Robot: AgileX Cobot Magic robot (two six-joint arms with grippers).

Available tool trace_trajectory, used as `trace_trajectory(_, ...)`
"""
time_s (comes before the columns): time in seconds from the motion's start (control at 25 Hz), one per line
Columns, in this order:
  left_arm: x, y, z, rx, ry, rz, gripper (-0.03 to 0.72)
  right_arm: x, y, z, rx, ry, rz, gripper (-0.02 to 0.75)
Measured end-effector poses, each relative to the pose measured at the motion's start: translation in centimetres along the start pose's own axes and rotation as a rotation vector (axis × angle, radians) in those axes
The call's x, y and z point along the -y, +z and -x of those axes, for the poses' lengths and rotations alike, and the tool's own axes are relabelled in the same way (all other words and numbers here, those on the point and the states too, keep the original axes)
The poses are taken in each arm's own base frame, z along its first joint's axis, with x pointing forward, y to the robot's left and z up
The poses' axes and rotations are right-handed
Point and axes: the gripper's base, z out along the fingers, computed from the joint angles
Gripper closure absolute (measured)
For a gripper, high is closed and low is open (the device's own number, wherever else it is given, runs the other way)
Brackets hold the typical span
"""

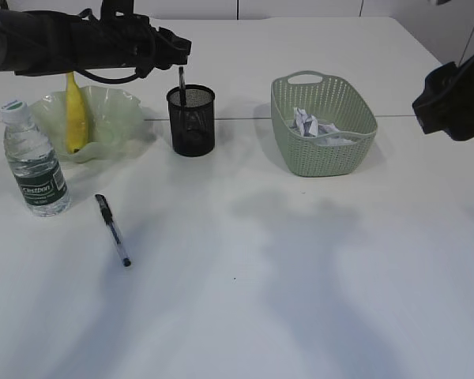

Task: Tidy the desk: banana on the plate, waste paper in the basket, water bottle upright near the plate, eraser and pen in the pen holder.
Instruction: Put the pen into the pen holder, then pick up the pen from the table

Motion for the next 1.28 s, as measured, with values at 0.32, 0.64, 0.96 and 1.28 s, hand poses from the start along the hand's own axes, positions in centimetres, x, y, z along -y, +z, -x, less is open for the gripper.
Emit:
trace_trajectory(0.32, 0.1, -0.3, 0.6, 0.011, -0.022, 0.003, 0.412, 0.1, 0.0, 0.0, 0.003, -0.007, -0.007, 0.235)
trace_trajectory(0.64, 0.9, -3.8, 6.5, 0.119, -0.075, 0.020, 0.414, 0.2, 0.0, 0.1, 0.009, -0.025, -0.024, 0.236)
trace_trajectory(0.96, 2.4, -6.0, 8.0, -0.012, -0.053, -0.067, 0.422, 0.2, 0.0, 0.1, 0.010, -0.026, -0.025, 0.236)
trace_trajectory(1.28, 2.9, -8.5, 6.4, -0.397, -0.133, -0.037, 0.423, 0.3, 0.0, -0.1, -0.012, -0.026, -0.034, 0.236)
